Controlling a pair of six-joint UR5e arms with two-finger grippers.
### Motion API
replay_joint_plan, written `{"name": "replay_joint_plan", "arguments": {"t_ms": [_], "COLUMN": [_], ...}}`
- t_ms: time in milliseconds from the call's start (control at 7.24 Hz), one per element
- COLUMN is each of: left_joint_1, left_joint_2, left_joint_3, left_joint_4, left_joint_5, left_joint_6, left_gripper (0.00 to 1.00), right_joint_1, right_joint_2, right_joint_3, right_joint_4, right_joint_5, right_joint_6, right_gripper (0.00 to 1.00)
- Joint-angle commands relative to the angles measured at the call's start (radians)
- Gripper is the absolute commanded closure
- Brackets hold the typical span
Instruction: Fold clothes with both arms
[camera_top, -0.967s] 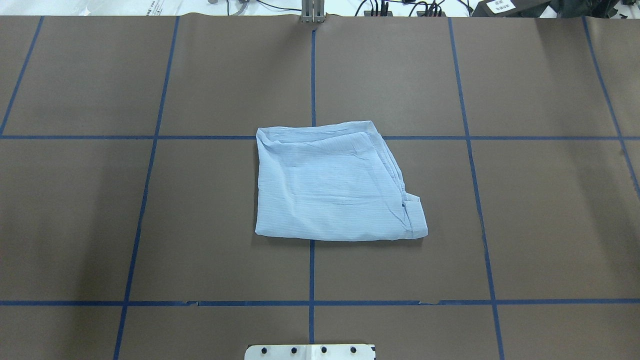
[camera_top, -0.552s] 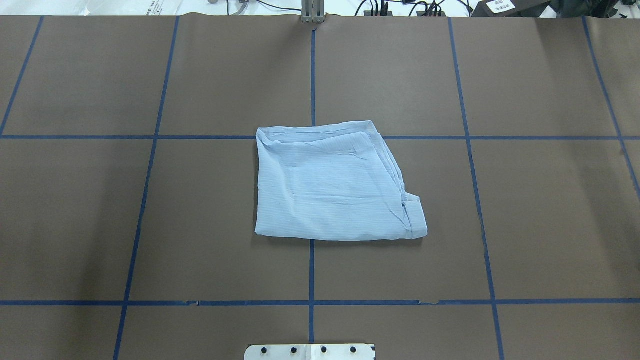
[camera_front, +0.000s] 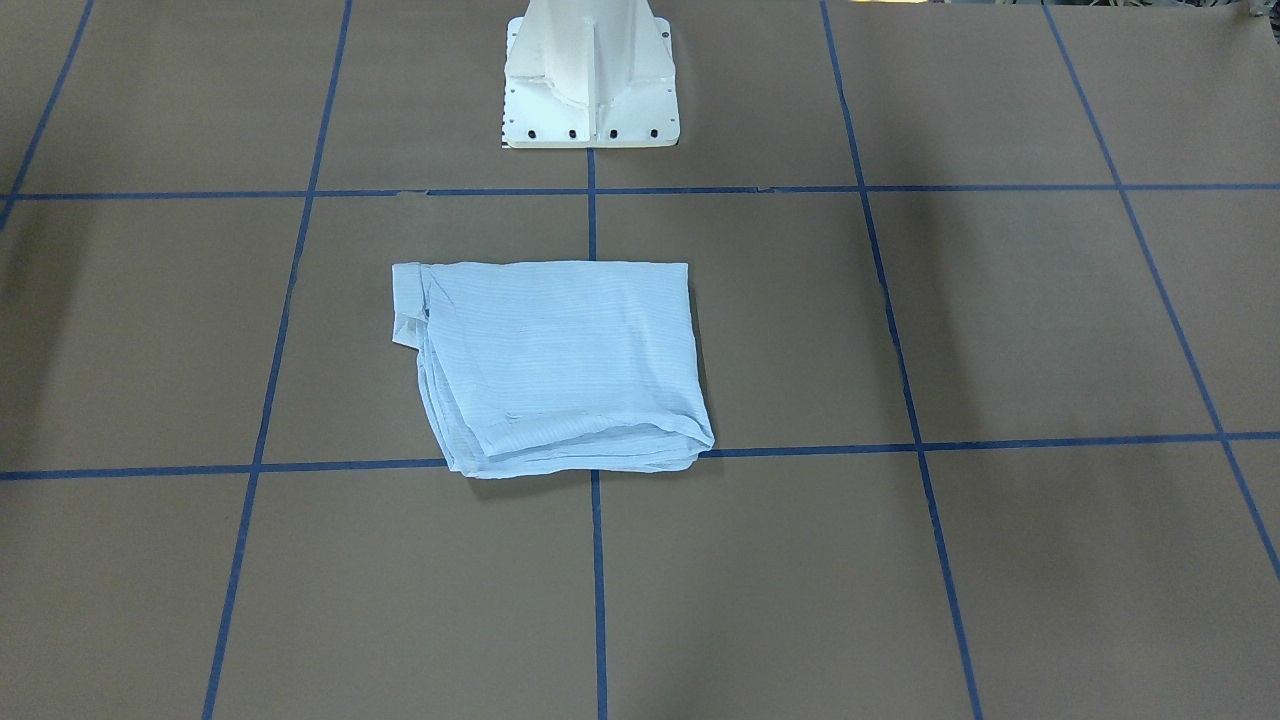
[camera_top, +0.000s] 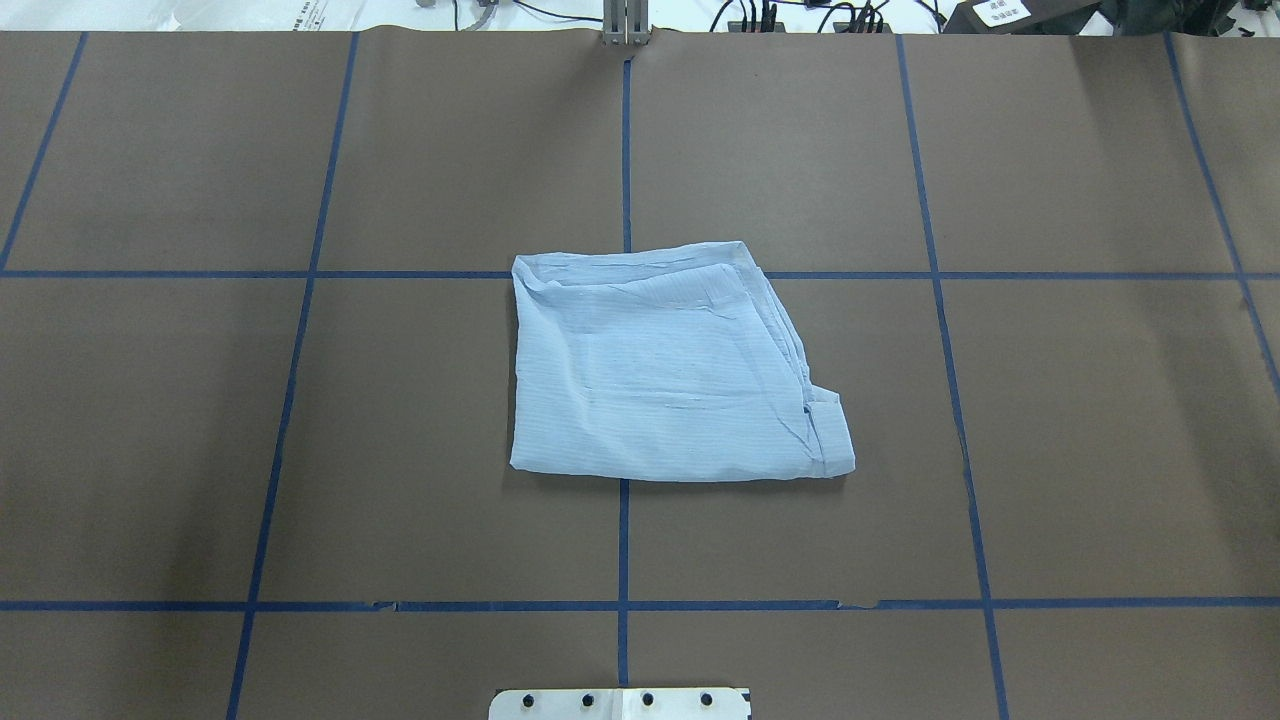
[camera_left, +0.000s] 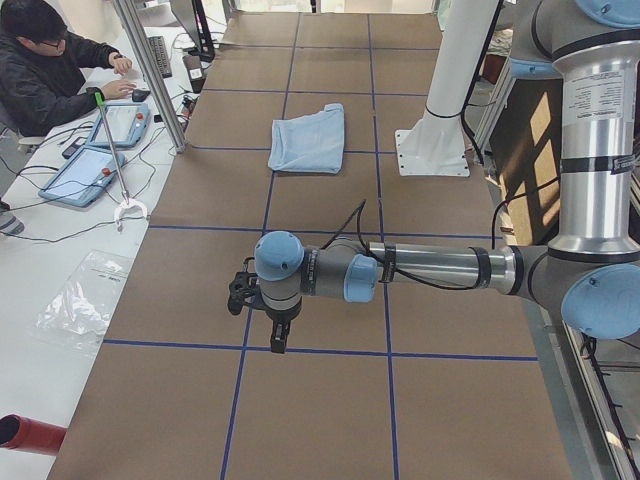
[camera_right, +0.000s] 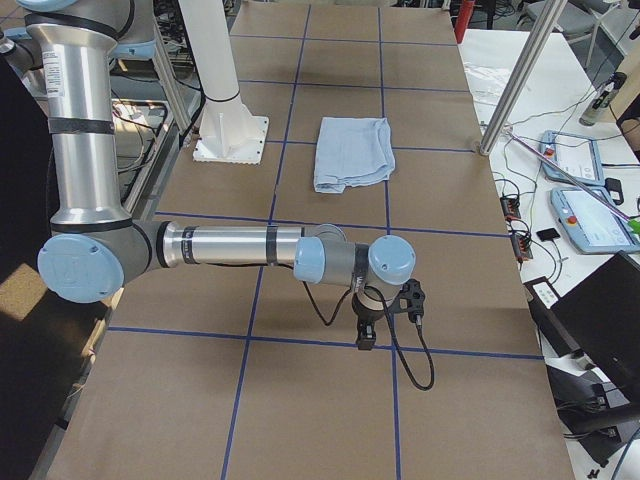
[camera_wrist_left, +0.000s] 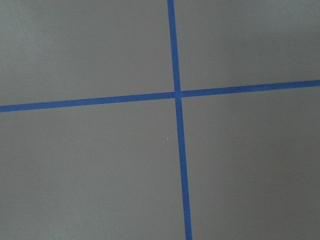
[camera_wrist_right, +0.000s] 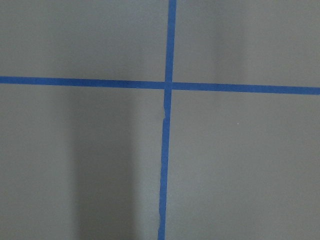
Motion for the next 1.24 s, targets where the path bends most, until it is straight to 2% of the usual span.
{"name": "replay_joint_plan", "arguments": {"t_ms": [0,1105], "left_joint_1": [0.000,0.000], "left_joint_2": [0.001,0.001], "left_joint_3": [-0.001,-0.001], "left_joint_4": [0.001,0.000], "left_joint_5": [0.000,-0.002], "left_joint_6": [0.001,0.001], "left_gripper": [0.01,0.01], "right_joint_1": [0.040,0.051], "right_joint_2": [-0.016,-0.002], "right_joint_3": [-0.006,0.008], "right_joint_4": [0.000,0.003], "right_joint_5": [0.000,-0.005], "right_joint_6": [0.000,-0.001], "right_gripper": [0.00,0.00]}}
